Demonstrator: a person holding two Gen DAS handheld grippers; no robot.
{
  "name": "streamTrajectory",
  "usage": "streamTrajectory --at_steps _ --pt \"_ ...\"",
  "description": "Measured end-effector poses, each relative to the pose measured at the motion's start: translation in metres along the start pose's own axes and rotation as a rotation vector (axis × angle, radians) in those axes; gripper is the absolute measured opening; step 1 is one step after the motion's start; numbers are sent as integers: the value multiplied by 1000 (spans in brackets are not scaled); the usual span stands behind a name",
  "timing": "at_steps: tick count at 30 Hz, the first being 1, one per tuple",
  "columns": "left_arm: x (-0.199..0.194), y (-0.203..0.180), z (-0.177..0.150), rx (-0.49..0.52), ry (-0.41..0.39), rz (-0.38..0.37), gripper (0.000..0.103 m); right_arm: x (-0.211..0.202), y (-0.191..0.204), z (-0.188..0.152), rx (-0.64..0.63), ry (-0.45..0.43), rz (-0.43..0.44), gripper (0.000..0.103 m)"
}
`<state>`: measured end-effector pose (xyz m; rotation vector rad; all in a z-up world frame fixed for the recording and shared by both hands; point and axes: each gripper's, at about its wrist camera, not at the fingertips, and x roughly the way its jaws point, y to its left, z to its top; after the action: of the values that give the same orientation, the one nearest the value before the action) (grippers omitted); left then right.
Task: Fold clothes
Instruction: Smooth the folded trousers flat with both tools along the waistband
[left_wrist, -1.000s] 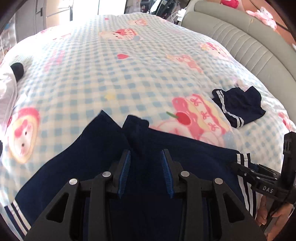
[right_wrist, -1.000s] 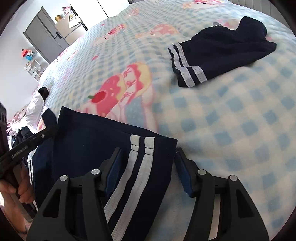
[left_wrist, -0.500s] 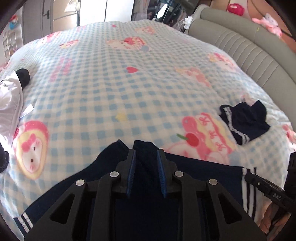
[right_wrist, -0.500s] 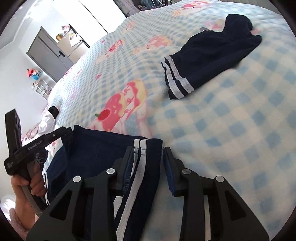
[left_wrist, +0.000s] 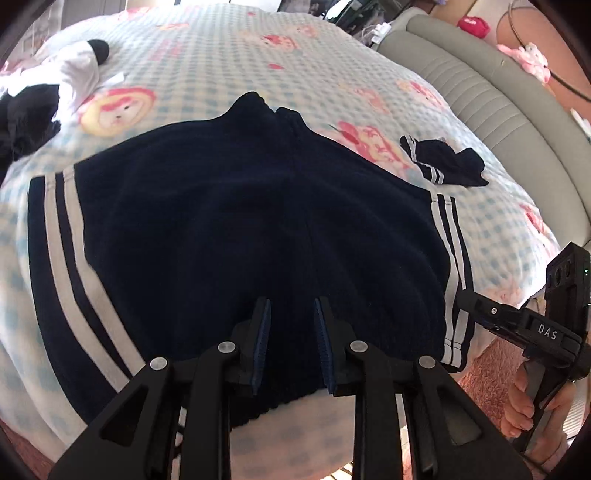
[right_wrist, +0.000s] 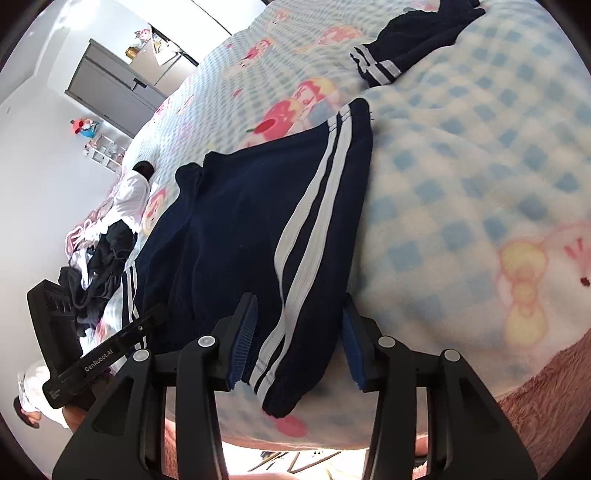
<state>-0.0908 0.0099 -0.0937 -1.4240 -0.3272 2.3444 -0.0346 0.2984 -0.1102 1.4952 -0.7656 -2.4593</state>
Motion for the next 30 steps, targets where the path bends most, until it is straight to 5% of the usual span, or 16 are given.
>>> streamTrajectory --at_steps 3,8,15,20,26,30 --pt "-17 13 -6 -47 -52 21 26 10 5 -11 -25 24 -30 51" --pt "-18 39 -19 -89 11 118 26 16 4 -19 -13 33 -63 49" --pt "-38 52 -39 -140 -36 16 28 17 6 -19 -26 28 -64 49" --pt "-30 56 -38 -158 16 81 29 21 9 -19 -55 23 -121 40" --pt "-38 13 -23 0 -52 -61 30 -7 0 -13 33 -51 -29 39" --pt "-10 -29 -8 112 -3 -122 30 -21 -7 -8 63 -83 -112 39"
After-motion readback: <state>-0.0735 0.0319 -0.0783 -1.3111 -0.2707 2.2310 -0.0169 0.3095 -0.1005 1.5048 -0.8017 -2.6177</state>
